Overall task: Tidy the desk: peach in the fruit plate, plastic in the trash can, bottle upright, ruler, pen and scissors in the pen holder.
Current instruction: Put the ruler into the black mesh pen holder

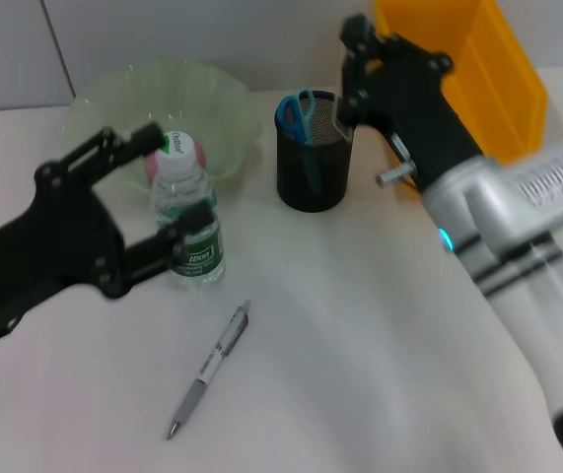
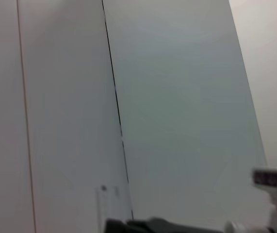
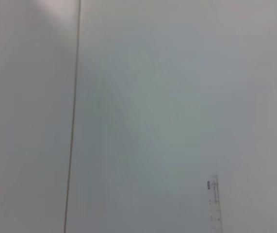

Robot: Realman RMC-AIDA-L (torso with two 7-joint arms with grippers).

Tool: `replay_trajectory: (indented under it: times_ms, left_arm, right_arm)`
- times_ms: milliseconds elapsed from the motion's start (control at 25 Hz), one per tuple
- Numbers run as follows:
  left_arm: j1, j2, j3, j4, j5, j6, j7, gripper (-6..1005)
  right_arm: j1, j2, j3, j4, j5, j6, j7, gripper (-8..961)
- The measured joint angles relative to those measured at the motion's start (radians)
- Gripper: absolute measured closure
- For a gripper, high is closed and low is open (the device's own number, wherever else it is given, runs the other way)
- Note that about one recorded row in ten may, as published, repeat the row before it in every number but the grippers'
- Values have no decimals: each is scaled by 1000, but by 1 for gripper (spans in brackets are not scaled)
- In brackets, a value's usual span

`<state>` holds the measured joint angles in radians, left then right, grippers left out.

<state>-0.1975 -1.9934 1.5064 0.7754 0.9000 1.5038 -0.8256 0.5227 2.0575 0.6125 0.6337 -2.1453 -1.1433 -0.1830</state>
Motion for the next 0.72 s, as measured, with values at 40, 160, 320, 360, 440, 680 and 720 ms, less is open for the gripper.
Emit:
replay_trajectory:
  times_ms: [40, 160, 320, 360, 440, 680, 720]
  left_arm:
    - [0, 0, 0, 0, 0, 0, 0, 214]
    - [7, -19, -75, -35, 71, 25, -14, 215]
    - [-1, -25, -93, -62, 78, 32, -9, 215]
    - [-1, -25, -93, -62, 78, 32, -9, 215]
    - [-4, -25, -96, -70, 79, 33, -9, 215]
    - [-16, -25, -99, -74, 80, 33, -8, 216]
    - [-24, -27, -99, -77, 80, 31, -7, 216]
  right_arm:
    - [0, 0, 0, 0, 0, 0, 0, 950]
    - [75, 21, 109, -88, -100, 95, 51, 950]
    - [99, 22, 120, -116, -101, 114, 86, 950]
    - [99, 22, 120, -116, -101, 114, 86, 950]
    - [105, 22, 122, -122, -99, 128, 95, 950]
    - [117, 23, 120, -146, -100, 164, 98, 950]
    - [121, 25, 115, -157, -101, 165, 99, 950]
